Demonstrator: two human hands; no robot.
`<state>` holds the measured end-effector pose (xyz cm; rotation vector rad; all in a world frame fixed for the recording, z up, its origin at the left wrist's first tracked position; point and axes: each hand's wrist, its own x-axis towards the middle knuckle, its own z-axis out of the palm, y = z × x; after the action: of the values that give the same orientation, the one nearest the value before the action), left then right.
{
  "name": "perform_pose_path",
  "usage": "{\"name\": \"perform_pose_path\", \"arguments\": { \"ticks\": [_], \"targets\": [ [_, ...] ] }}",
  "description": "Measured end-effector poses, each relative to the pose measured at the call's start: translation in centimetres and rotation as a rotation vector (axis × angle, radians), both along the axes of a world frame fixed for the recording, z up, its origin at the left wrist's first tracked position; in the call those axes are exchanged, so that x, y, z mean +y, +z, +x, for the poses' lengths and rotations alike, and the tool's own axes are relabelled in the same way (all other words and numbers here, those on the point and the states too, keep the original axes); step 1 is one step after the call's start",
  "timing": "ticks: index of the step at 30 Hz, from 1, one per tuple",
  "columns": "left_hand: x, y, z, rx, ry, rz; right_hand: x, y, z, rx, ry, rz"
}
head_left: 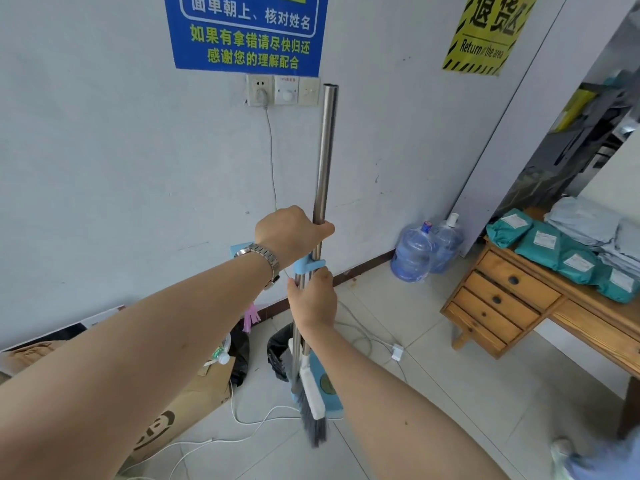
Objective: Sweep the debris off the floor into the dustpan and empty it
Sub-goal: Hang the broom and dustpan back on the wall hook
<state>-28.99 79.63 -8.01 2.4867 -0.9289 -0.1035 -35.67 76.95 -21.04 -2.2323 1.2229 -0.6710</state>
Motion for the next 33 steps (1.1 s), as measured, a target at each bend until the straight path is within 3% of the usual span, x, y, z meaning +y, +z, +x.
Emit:
{"name": "perform_pose_path", "arguments": {
  "ticks": [5, 12, 19, 22, 25, 28, 30, 32, 33],
  "targets": [
    [-0.4, -0.1, 0.6, 0.036, -0.015, -0.002, -0.9, -0.2, -0.1, 0.024, 0.019, -0.033],
    [1.1, 0.9, 2.2, 0.123, -0.450, 0.227, -5.1, 0.1, -3.6, 0.010, -0.139, 0.026],
    [-0.7, 0.0, 3.0, 0.465, -0.522, -0.010, -8.3, 0.6, -6.3, -0.021, -0.194, 0.038],
    [-2.4, 0.9, 2.4, 0.378, -0.571, -0.003, -10.8, 0.6, -8.7, -0.045, -0.275, 0.091],
    [-5.1, 2.8, 1.5, 0.289, -0.622, -0.199, -13.9, 0.6, -11.5, -0.116, -0.301, 0.127],
    [-9.4, 5.0, -0.2, -0.099, -0.508, -0.333, -17.5, 0.4, -13.6, -0.134, -0.269, 0.130],
    [-13.1, 6.4, -1.8, -0.266, -0.343, -0.302, -20.7, 0.4, -14.6, -0.150, -0.260, 0.132],
    [-17.0, 7.6, -3.4, -0.206, -0.207, -0.201, -24.3, 0.5, -15.6, -0.152, -0.233, 0.143],
    [-18.9, 8.1, -4.3, -0.076, -0.221, -0.174, -26.1, 0.7, -16.3, -0.148, -0.215, 0.150]
  ]
}}
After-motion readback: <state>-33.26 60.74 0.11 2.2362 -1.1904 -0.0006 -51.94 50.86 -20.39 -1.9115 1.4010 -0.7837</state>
